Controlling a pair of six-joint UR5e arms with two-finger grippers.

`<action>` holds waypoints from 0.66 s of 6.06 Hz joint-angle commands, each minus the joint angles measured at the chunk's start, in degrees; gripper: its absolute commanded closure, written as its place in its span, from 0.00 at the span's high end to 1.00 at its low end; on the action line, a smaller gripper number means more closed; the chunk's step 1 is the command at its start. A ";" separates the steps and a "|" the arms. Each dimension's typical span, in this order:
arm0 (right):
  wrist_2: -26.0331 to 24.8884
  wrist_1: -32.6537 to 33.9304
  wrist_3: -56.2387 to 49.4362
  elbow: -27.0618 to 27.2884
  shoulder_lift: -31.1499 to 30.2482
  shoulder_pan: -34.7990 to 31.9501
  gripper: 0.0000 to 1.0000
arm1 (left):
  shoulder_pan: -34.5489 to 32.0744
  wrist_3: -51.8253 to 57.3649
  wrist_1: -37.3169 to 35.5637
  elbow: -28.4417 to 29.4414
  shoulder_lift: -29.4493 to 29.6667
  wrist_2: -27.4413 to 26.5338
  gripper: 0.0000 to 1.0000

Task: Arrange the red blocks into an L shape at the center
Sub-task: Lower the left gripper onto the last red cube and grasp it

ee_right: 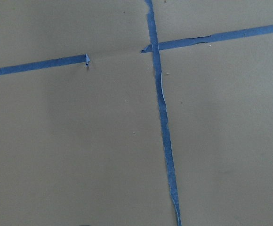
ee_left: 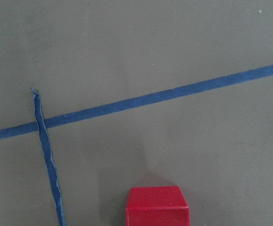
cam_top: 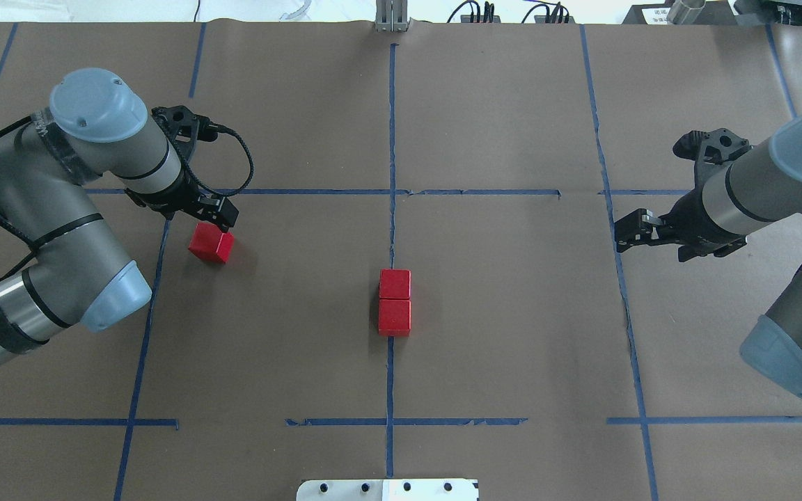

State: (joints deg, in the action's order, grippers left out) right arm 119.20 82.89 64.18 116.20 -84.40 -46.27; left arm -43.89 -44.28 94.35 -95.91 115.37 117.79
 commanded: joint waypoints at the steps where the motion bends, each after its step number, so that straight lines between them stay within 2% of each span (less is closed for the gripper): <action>1: 0.15 -0.01 0.15 0.34 0.11 0.04 1.00 | 0.21 -0.63 1.26 1.95 -0.06 0.25 1.00; 4: 0.15 0.08 0.24 0.26 1.16 0.22 1.00 | 0.82 -4.13 5.47 4.85 0.21 0.25 1.00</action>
State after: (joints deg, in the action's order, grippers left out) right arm 119.35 82.90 64.36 116.52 -83.48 -46.13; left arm -43.36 -46.78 97.70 -92.17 115.51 118.04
